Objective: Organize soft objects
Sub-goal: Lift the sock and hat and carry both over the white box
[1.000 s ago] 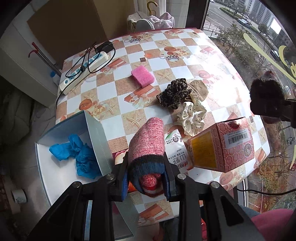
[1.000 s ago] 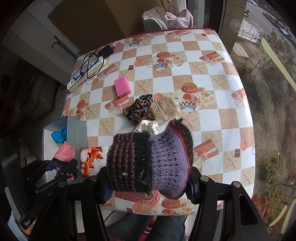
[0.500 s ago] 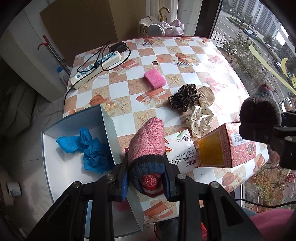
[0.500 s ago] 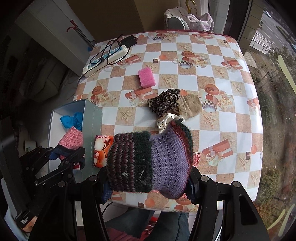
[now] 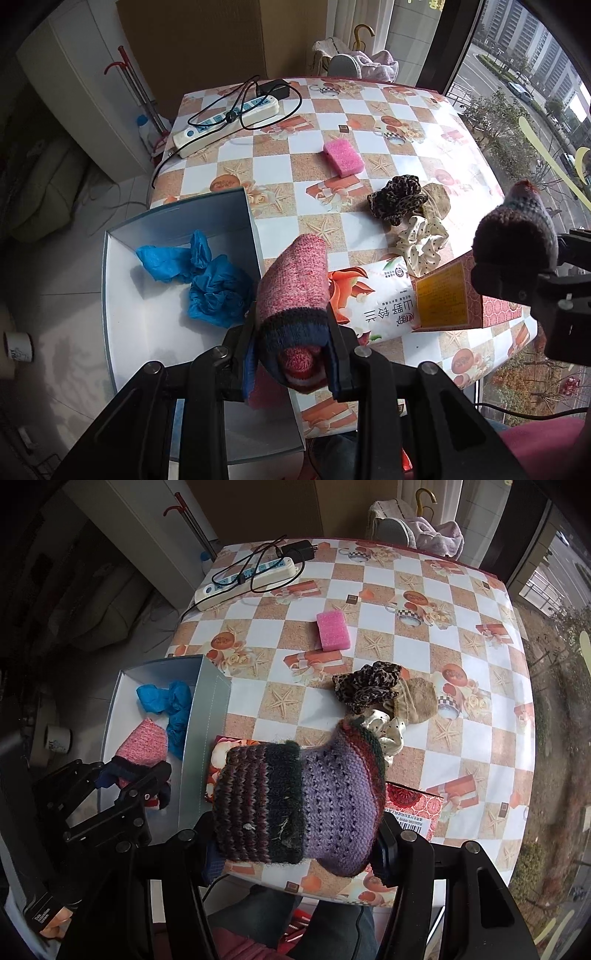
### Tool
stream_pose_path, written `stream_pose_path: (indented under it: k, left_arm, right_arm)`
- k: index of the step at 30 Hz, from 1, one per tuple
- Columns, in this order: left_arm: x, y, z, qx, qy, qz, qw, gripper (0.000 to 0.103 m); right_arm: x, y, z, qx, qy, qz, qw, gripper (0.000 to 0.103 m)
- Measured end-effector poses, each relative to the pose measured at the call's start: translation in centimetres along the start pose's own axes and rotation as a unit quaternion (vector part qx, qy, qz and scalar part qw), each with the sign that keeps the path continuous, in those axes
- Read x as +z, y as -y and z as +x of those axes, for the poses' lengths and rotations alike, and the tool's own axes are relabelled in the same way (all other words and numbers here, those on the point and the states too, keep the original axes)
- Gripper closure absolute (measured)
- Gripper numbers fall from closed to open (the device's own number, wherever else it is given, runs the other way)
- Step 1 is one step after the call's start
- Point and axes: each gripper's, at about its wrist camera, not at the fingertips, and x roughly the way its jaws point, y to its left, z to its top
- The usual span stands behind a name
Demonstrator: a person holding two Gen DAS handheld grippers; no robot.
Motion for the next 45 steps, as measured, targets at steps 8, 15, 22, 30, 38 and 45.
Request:
stream_pose_path:
  k: [8, 15, 22, 30, 38, 45]
  left_arm:
    - [-0.9, -2.0, 0.0, 0.002, 0.0, -0.028, 0.9996, 0.07]
    - [-1.4, -3.3, 0.1, 0.002, 0.001, -0.045, 0.999, 0.07]
    - [-2.0, -4.5, 0.1, 0.003, 0.002, -0.063, 0.998, 0.07]
    - [-2.7, -5.8, 0.2, 0.005, 0.001, -0.083, 0.9965, 0.07]
    - [-3.3, -6.8, 0.2, 0.005, 0.0, -0.097, 0.9952, 0.07]
    - [-3.8, -7.6, 0.2, 0.008, -0.001, -0.105, 0.9944, 0.07]
  right_arm:
    - [0.1, -2.3, 0.7, 0.0, -0.012, -0.032, 0.999, 0.041]
    - [0.2, -4.0, 1.3, -0.004, -0.02, -0.055, 0.998, 0.041]
    - [0.3, -5.4, 1.6, -0.006, -0.026, -0.075, 0.997, 0.041]
    - [0.2, -6.5, 1.9, -0.009, -0.03, -0.093, 0.995, 0.041]
    - [0.2, -7.7, 2.2, -0.01, -0.034, -0.105, 0.994, 0.041]
    - [0.2, -8.9, 2.5, -0.008, -0.036, -0.116, 0.993, 0.041]
